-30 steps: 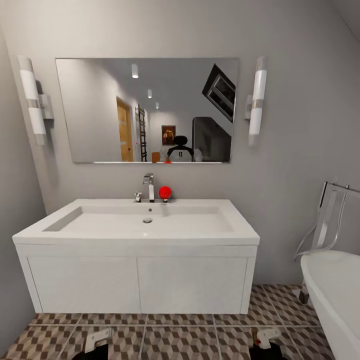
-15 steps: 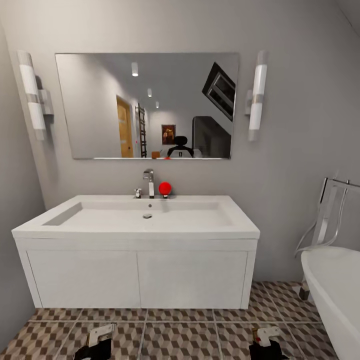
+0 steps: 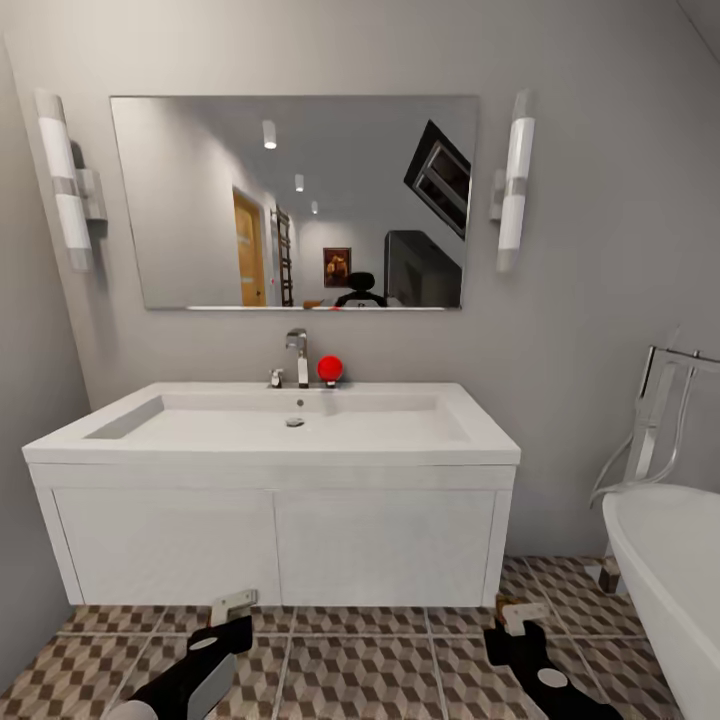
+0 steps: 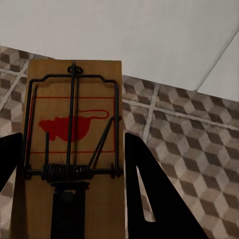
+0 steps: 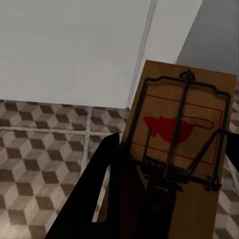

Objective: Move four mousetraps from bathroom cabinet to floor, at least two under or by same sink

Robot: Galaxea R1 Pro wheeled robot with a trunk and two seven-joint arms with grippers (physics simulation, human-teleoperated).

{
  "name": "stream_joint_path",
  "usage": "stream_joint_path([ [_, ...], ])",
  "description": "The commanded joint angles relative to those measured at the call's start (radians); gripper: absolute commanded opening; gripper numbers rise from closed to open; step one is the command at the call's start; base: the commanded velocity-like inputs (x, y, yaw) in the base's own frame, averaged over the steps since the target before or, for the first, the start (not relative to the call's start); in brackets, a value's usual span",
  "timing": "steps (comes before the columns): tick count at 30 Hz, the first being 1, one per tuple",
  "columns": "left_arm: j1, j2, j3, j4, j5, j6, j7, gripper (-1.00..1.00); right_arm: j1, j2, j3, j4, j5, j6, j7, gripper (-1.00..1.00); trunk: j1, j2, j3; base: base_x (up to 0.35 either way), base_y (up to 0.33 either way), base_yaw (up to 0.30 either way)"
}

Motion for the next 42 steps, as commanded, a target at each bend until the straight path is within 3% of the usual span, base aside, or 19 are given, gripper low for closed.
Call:
stream_joint_path([
  [1, -0.001, 0.001, -0.009, -0.003, 0.005, 0.002, 0.009, -1.00, -0.001, 0.000, 0.008, 0.000, -0.008, -0.003, 0.000, -1.00, 0.004, -0.008, -0.004, 0.000, 0.000, 0.000],
  [42, -0.001, -0.005, -0.011, 0.001, 0.004, 0.001, 0.029, -1.00, -0.001, 0.000, 0.013, 0.000, -0.006, -0.004, 0.003, -1.00, 0.161, -0.295, -0.133, 0.042, 0.000, 0.000],
])
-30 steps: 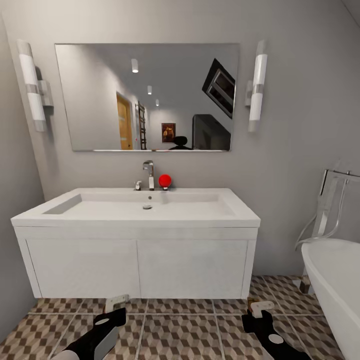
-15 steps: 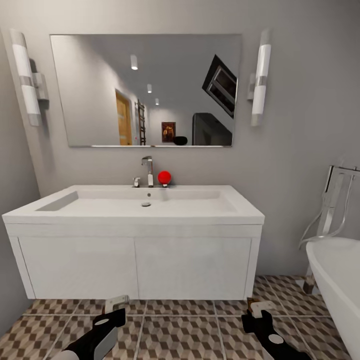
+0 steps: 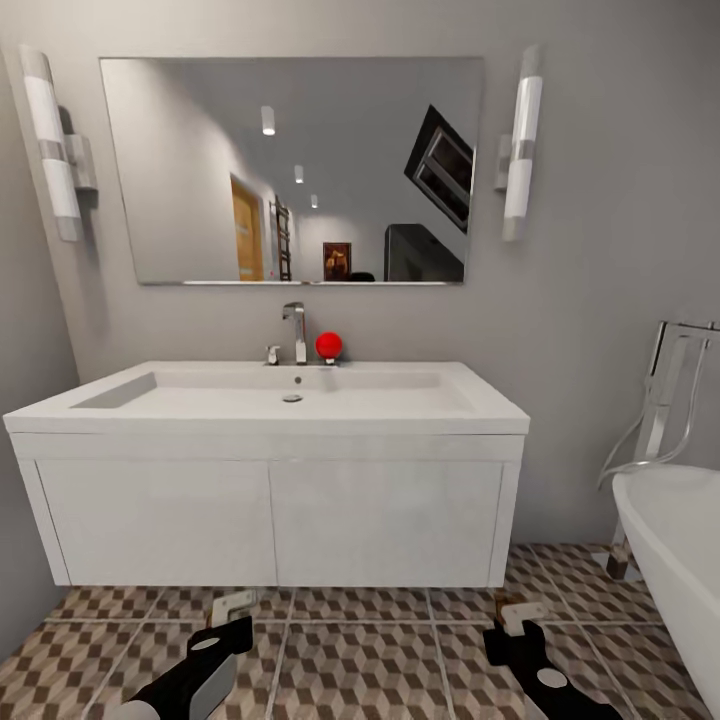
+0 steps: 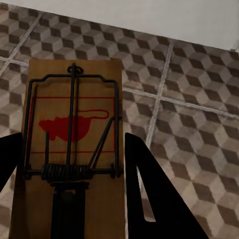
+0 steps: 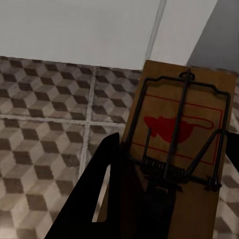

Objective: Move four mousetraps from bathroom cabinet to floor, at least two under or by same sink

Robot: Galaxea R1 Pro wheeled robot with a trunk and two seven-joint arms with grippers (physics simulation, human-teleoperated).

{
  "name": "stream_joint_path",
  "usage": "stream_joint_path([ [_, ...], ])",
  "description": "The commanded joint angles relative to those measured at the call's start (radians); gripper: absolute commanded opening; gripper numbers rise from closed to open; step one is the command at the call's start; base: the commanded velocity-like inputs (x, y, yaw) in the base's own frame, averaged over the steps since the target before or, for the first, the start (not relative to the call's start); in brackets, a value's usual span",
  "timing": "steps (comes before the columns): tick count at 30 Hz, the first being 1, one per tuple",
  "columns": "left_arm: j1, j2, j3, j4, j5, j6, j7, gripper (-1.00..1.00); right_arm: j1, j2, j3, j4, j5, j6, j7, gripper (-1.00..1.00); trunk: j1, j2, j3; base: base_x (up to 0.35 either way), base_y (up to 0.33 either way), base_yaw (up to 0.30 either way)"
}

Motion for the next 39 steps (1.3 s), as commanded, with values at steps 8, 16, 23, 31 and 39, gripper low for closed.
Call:
stream_joint_path([
  [8, -0.001, 0.001, -0.009, -0.002, 0.004, 0.001, 0.009, -1.00, -0.001, 0.000, 0.008, 0.000, -0.007, -0.003, -0.001, -1.00, 0.031, -0.057, -0.026, 0.000, 0.000, 0.000],
  [16, -0.001, 0.003, -0.008, -0.002, 0.005, 0.002, 0.009, -1.00, -0.001, 0.000, 0.010, -0.001, -0.007, -0.003, 0.000, -1.00, 0.061, -0.113, -0.051, 0.059, 0.000, 0.000],
  [23, -0.001, 0.001, -0.009, -0.002, 0.005, 0.001, 0.009, -1.00, -0.001, 0.001, 0.010, -0.001, -0.007, -0.002, 0.001, -1.00, 0.064, -0.114, -0.078, 0.176, 0.000, 0.000],
  [31, -0.001, 0.001, -0.009, -0.002, 0.004, 0.001, 0.009, -1.00, -0.001, 0.001, 0.010, -0.001, -0.008, -0.001, 0.001, -1.00, 0.068, -0.116, -0.109, 0.006, 0.000, 0.000],
  [39, -0.001, 0.001, -0.009, -0.001, 0.004, 0.003, 0.010, -1.00, -0.001, 0.001, 0.010, 0.000, -0.008, -0.001, 0.001, -1.00, 0.072, -0.118, -0.140, 0.128, 0.000, 0.000],
])
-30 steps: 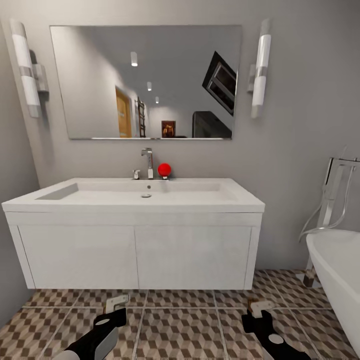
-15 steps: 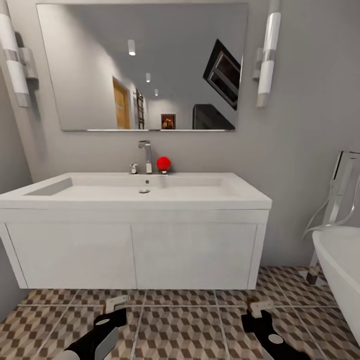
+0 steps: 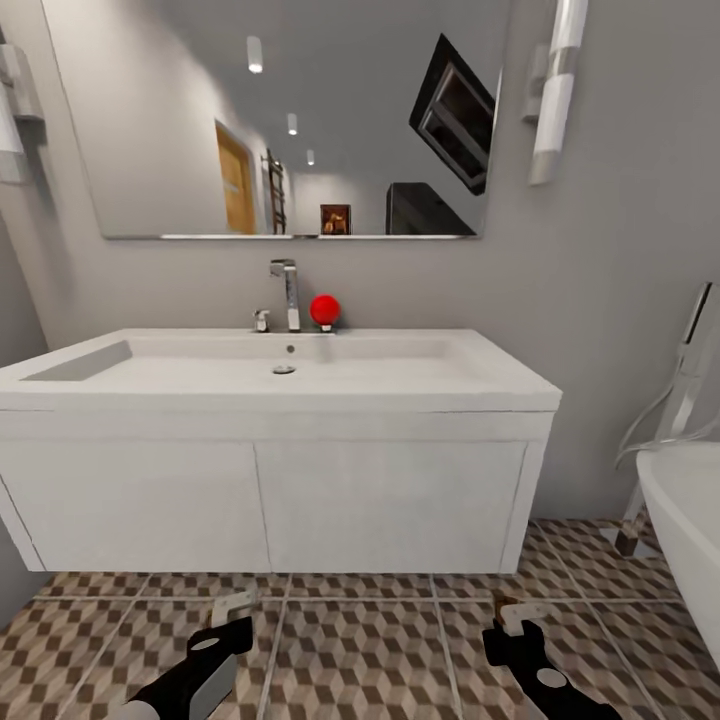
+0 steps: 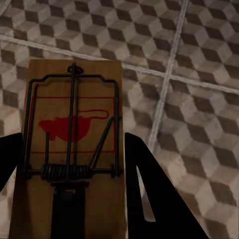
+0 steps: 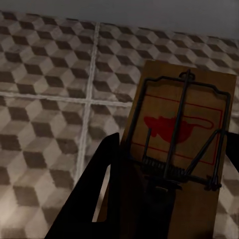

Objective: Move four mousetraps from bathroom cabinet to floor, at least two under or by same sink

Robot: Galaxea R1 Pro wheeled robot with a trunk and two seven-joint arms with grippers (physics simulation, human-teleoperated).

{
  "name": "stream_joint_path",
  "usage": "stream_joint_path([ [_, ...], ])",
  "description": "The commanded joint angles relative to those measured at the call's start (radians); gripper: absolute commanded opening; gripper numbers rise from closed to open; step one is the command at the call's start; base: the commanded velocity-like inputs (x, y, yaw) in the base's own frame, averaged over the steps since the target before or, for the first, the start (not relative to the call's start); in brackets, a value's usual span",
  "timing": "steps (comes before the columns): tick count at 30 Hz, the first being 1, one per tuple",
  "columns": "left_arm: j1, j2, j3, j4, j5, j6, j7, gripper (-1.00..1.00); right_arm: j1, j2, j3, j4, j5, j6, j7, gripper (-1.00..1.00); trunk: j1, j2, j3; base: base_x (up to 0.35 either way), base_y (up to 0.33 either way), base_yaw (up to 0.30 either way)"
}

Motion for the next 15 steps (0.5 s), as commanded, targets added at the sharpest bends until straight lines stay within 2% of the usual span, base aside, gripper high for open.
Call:
stream_joint_path([
  [1, 0.000, 0.002, -0.009, -0.002, 0.005, 0.002, 0.009, -1.00, -0.001, 0.000, 0.008, 0.000, -0.008, -0.003, -0.001, -1.00, 0.001, -0.001, -0.005, 0.311, 0.000, 0.000],
  [7, 0.000, 0.002, -0.009, -0.002, 0.006, 0.000, 0.008, -1.00, -0.001, 0.000, 0.008, 0.000, -0.007, -0.003, -0.001, -1.00, 0.003, -0.002, -0.028, 0.281, 0.000, 0.000],
  [15, 0.000, 0.001, -0.009, -0.002, 0.006, -0.002, 0.008, -1.00, -0.001, 0.000, 0.008, 0.000, -0.007, -0.003, -0.001, -1.00, 0.007, -0.004, -0.059, 0.023, 0.000, 0.000],
])
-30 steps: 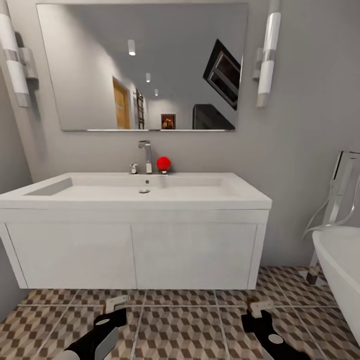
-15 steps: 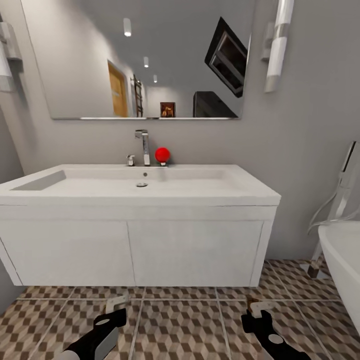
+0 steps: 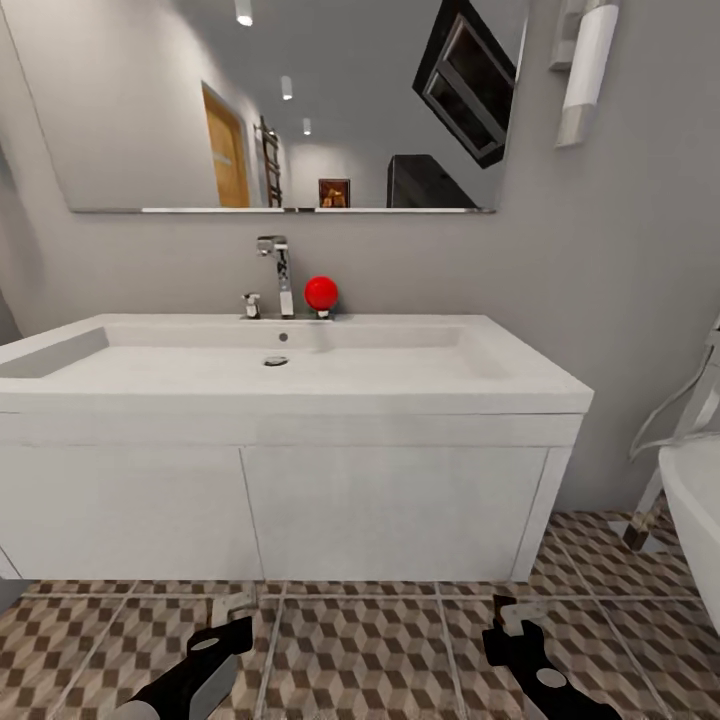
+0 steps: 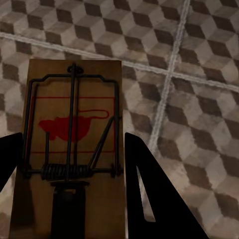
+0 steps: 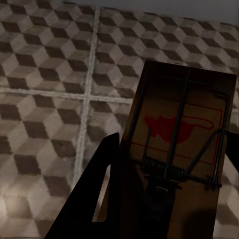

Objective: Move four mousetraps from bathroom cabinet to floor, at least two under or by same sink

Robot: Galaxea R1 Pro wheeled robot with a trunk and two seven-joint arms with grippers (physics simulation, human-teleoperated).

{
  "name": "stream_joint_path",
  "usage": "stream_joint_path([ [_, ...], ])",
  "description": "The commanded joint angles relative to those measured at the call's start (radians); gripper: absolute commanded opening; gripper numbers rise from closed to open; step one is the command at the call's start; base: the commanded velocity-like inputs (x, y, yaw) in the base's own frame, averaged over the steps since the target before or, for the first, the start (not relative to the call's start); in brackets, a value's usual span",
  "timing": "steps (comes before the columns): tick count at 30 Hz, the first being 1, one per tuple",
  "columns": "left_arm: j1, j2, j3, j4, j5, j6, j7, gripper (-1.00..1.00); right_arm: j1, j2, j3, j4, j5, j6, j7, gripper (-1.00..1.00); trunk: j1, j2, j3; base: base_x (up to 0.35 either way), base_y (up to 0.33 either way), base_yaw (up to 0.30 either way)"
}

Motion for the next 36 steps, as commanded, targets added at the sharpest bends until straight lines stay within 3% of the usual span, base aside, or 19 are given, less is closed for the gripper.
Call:
stream_joint_path([
  [1, 0.000, 0.001, -0.009, -0.002, 0.005, 0.002, 0.009, -1.00, -0.001, 0.000, 0.008, 0.000, -0.008, -0.003, -0.001, -1.00, 0.000, -0.001, -0.005, 0.000, 0.000, 0.000],
  [15, 0.000, 0.003, -0.009, -0.002, 0.005, 0.002, 0.009, -1.00, -0.001, 0.000, 0.008, 0.000, -0.008, -0.003, -0.001, -1.00, 0.006, -0.004, -0.059, 0.003, 0.000, 0.000],
  [24, 0.000, 0.002, -0.009, -0.002, 0.005, 0.003, 0.009, -1.00, -0.001, 0.000, 0.008, 0.000, -0.001, -0.003, -0.001, -1.00, 0.011, -0.006, -0.094, 0.228, 0.000, 0.000],
  [36, 0.000, 0.001, -0.010, -0.002, 0.005, 0.000, 0.009, -1.00, -0.001, 0.000, 0.008, 0.000, 0.000, -0.003, -0.001, -1.00, 0.016, -0.009, -0.140, 0.019, 0.000, 0.000],
])
